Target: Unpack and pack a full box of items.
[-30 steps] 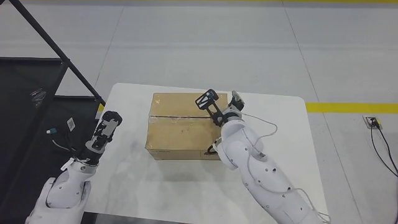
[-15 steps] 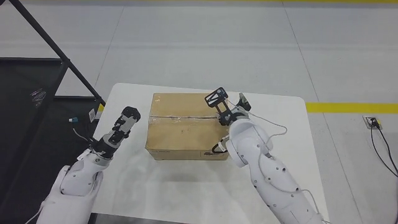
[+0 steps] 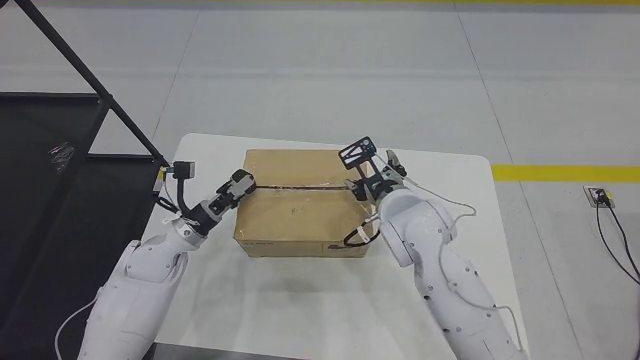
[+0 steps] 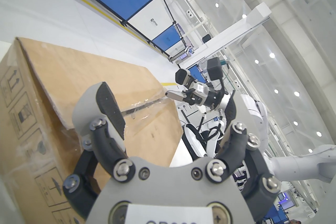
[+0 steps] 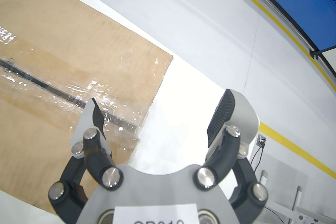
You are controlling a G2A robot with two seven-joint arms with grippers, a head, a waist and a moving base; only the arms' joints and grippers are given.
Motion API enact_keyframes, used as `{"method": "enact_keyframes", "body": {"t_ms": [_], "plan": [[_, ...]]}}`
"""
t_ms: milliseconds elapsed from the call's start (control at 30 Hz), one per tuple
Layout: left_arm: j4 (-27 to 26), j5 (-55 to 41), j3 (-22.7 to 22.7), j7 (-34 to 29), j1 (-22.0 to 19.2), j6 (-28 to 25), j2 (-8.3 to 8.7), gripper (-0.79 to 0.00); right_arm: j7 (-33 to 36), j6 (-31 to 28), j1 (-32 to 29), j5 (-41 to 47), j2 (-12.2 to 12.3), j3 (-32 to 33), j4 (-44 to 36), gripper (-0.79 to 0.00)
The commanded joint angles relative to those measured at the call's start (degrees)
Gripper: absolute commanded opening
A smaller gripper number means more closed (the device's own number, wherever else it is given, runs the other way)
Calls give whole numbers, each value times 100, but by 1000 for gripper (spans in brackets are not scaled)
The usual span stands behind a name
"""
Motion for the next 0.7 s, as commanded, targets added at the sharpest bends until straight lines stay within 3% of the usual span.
{"method": "enact_keyframes", "body": {"t_ms": [0,133,300,400,500,667], "plan": [[116,34,67,-39,-72,52,-15,0,-32,-55,-43,105,1,47,-52,0],[260,53,123,-20,-144,12,-34,0,-218,-271,-128,716,-8,198,-263,0],[312,42,125,34,-158,-63,-41,0,-233,-1402,-148,3007,1,708,-380,0],[306,40,120,52,-150,-96,-41,0,242,-2248,120,4938,10,994,163,0],[276,5,106,85,-140,-132,-42,0,1075,-2578,576,6356,20,1068,909,0],[122,-2,-4,122,-58,-272,-14,0,1170,-2596,640,6449,24,1073,983,0]]}}
